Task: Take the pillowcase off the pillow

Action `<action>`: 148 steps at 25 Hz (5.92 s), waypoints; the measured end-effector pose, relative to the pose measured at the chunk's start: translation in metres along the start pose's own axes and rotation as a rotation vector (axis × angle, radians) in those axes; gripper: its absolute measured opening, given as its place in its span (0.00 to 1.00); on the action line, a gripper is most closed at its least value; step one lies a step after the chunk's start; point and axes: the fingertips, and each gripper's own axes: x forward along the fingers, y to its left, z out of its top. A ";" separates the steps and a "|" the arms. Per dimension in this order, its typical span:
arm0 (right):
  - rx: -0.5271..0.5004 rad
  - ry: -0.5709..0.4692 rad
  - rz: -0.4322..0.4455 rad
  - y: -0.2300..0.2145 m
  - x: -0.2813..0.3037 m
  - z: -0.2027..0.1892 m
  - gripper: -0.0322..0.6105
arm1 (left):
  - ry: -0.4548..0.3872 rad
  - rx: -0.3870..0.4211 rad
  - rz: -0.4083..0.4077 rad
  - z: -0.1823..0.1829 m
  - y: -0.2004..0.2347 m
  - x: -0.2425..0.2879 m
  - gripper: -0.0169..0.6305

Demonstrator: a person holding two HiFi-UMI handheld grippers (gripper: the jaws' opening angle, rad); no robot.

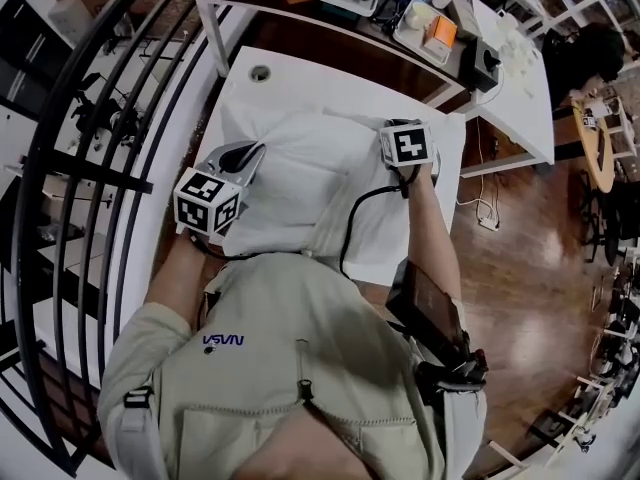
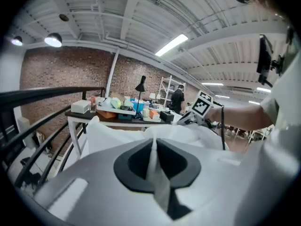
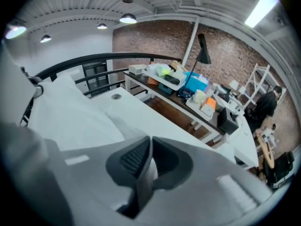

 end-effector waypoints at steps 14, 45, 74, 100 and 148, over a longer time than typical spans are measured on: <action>-0.064 -0.156 -0.136 0.000 -0.002 0.019 0.22 | 0.081 0.078 0.101 -0.022 0.029 0.058 0.24; 0.186 -0.361 -0.164 0.169 -0.121 -0.087 0.22 | 0.003 0.110 -0.117 -0.054 -0.074 -0.036 0.35; 0.164 -0.326 0.016 0.212 -0.130 -0.170 0.23 | 0.254 0.261 0.046 -0.145 -0.127 -0.048 0.46; 0.273 -0.294 -0.392 0.142 -0.152 -0.192 0.07 | 0.022 0.242 0.135 -0.057 -0.058 -0.060 0.07; 0.138 -0.441 -0.050 0.090 -0.147 -0.095 0.25 | 0.135 0.257 0.156 -0.033 -0.103 0.021 0.52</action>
